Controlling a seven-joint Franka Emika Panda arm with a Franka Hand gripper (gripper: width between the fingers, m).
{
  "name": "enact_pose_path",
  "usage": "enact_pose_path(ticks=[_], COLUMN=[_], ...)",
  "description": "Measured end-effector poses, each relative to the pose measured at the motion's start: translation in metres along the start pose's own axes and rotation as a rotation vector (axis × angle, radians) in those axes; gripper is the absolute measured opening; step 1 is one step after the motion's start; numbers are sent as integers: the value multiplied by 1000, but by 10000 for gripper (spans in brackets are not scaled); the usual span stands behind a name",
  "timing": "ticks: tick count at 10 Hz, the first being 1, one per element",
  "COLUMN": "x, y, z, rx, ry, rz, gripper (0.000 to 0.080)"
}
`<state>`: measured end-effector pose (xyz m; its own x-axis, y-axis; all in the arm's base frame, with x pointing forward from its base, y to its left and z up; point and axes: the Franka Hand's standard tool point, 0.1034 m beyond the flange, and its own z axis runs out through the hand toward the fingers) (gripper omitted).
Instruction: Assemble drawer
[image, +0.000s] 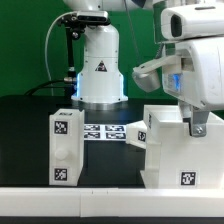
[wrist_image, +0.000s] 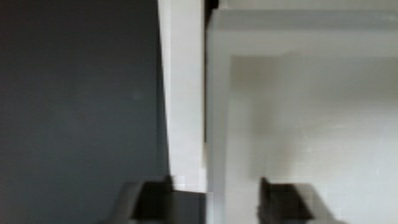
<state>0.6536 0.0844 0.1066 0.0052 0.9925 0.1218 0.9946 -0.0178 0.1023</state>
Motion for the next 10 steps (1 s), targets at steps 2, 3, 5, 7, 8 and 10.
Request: enact_pose_path(ticks=[2,3,5,7,8,10], x=[1,-1,-22,-26,-26,-33], y=[2,6,11,13,13,13], z=[-10,-26,-54,-58,-58,-58], rx=[7,8,20,12,13,16], ry=[-9,-18,-34,-37,-37,-47], rz=[10,6,1,7,8,-155], gripper=[437,599,641,648,648,648])
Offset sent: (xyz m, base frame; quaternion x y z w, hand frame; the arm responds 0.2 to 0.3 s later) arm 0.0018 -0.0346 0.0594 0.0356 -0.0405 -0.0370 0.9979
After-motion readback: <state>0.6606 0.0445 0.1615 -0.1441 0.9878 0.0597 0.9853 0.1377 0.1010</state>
